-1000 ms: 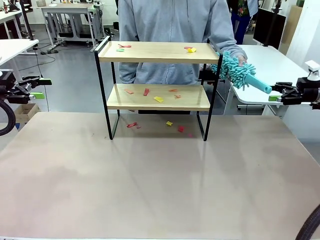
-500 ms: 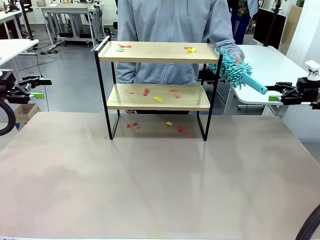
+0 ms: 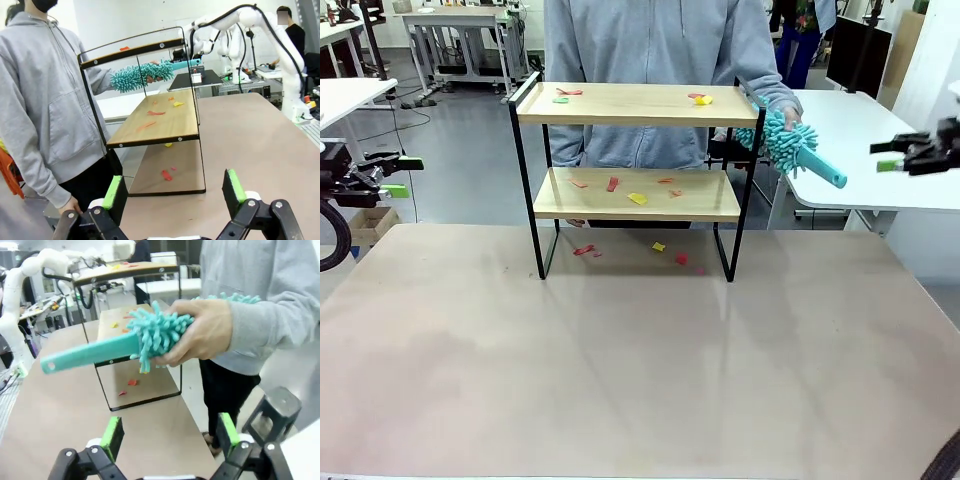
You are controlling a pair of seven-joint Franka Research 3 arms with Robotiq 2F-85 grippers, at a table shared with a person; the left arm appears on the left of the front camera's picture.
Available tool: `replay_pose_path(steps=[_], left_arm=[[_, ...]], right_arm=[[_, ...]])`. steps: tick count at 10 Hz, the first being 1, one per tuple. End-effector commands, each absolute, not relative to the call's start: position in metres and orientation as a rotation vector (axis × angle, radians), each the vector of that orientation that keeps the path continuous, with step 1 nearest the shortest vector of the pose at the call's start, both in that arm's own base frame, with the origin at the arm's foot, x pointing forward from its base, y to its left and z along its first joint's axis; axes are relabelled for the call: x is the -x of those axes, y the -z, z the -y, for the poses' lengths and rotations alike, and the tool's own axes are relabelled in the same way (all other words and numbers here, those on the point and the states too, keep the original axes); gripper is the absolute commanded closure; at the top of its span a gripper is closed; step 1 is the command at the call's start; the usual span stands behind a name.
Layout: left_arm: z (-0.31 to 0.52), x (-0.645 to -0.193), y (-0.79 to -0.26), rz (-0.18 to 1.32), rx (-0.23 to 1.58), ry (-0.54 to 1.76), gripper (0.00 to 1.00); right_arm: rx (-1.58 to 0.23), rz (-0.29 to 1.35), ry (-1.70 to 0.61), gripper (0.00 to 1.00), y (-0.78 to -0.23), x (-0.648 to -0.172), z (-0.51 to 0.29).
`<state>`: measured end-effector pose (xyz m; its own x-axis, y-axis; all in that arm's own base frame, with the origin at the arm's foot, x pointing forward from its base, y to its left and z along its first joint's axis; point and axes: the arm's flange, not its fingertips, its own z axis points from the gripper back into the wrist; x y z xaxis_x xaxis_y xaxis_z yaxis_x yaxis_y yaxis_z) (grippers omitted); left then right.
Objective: Clean the shelf.
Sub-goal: Pick up the Duster handed by the human.
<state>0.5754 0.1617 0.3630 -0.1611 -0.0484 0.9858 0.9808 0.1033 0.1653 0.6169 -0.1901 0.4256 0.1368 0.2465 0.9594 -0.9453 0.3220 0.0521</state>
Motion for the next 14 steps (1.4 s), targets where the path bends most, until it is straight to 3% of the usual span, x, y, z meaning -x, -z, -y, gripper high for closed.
replay_pose_path(steps=[1,5,8,10,14], left_arm=[[-0.159,-0.574,-0.364,1.346,1.009,1.269,0.00],[-0.159,-0.574,-0.364,1.346,1.009,1.269,0.00],[-0.159,-0.574,-0.364,1.346,1.009,1.269,0.00],[-0.159,-0.574,-0.364,1.346,1.009,1.269,0.00],[-0.159,-0.574,-0.364,1.346,1.009,1.269,0.00]], right_arm=[[-0.688,0.891,-0.918,0.00,-0.471,-0.589,0.162],[-0.393,0.801,-0.676,0.00,-0.552,-0.546,0.088],[-0.192,0.779,-0.567,0.00,-0.573,-0.515,-0.007],[-0.162,0.750,-0.532,0.00,-0.574,-0.514,-0.042],[-0.205,0.812,-0.604,0.00,-0.578,-0.517,-0.015]])
